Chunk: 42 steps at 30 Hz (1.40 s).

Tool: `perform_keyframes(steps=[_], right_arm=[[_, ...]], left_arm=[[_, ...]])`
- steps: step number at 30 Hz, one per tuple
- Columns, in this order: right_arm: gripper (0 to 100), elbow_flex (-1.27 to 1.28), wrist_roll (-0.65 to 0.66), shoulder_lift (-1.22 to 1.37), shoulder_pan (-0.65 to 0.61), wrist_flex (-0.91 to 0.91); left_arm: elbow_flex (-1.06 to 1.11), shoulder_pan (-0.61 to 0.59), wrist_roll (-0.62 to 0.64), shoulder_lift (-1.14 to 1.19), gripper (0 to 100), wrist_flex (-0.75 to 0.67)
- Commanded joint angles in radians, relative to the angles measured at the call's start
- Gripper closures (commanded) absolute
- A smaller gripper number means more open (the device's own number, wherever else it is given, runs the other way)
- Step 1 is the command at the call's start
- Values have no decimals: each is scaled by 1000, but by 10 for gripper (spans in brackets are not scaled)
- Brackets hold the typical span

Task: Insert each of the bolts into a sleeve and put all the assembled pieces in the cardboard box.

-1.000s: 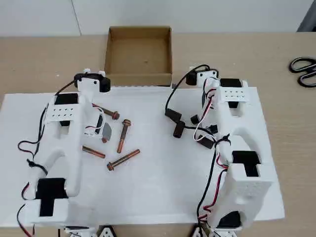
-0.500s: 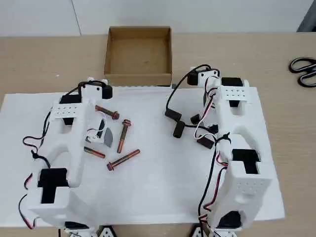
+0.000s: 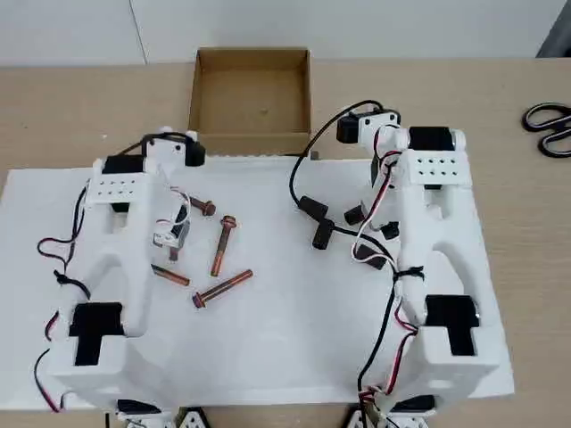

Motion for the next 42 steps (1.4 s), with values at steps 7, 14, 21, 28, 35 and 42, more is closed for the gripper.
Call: perform_keyframes(steps=[7,14,21,28,35,42], right_arm=[[994,-41,3,-68,8,7],[994,-41,3,-73,36,12],[994,-41,3,-73,77,15],[994,-41,2,-67,71,10],[994,-25,2,-67,71,4],[994,8,2,-67,73,-12]], left_arm=[[-189,169,34,-6,878,98],[-179,181,72,15,874,31],[-183,180,75,172,874,-20],[-236,181,75,175,874,-32],[-306,183,75,175,874,41],[-317,242,75,181,874,44]])
